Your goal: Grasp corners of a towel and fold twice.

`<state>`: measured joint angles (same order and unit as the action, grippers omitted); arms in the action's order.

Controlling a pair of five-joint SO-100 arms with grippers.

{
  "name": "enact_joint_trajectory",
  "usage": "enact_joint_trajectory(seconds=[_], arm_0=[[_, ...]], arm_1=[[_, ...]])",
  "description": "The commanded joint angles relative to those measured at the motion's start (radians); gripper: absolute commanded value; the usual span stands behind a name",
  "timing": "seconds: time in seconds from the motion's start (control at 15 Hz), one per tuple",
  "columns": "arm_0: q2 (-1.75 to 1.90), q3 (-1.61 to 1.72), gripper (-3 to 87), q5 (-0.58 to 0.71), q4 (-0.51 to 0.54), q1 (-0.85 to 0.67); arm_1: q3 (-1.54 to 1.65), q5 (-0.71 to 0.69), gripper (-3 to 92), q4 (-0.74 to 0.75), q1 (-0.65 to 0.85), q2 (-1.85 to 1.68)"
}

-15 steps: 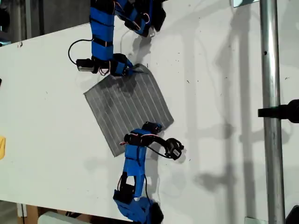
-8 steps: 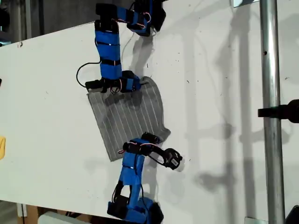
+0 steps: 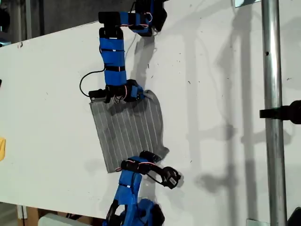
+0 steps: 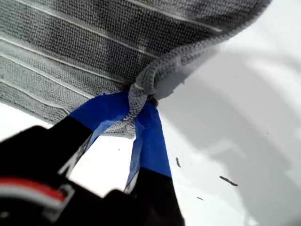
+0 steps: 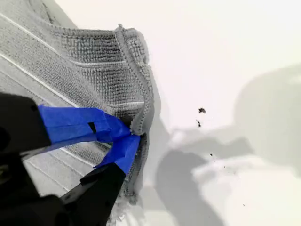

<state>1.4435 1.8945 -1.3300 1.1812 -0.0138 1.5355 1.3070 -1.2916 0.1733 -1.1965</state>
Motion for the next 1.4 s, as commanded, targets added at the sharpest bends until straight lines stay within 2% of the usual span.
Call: enact_joint_trajectory(seconds=[0.0, 0.13, 0.33, 0.53, 0.73, 0.93, 1.13, 1.33], arm_0=[[0.11, 0.017, -0.1, 0.005, 0.009, -0.011], [0.184, -0.032, 21.4, 0.038, 0.117, 0.009], [0.341, -0.155, 29.9, 0.078, 0.308, 0.025], [0.357, -0.298, 32.3, 0.121, 0.459, 0.032], [0.314, -0.33, 34.1, 0.091, 0.457, 0.092], [0.132, -0.391, 34.9, 0.037, 0.347, 0.135], [-0.092, -0.583, 36.8, 0.034, 0.351, 0.16], [-0.123, -0.463, 36.4, -0.023, 0.23, 0.14]], arm_1=[[-0.049, 0.009, -0.2, -0.023, -0.008, -0.02], [-0.048, 0.003, -0.2, -0.025, -0.003, -0.02], [-0.048, -0.012, -0.2, -0.021, 0.014, -0.018], [-0.048, -0.023, -0.2, -0.023, 0.028, -0.021], [-0.048, -0.035, -0.2, -0.04, 0.041, -0.044], [-0.046, -0.04, -0.2, -0.043, 0.048, -0.051], [-0.046, -0.04, -0.2, -0.044, 0.046, -0.055], [-0.046, -0.04, -0.2, -0.052, 0.043, -0.074]])
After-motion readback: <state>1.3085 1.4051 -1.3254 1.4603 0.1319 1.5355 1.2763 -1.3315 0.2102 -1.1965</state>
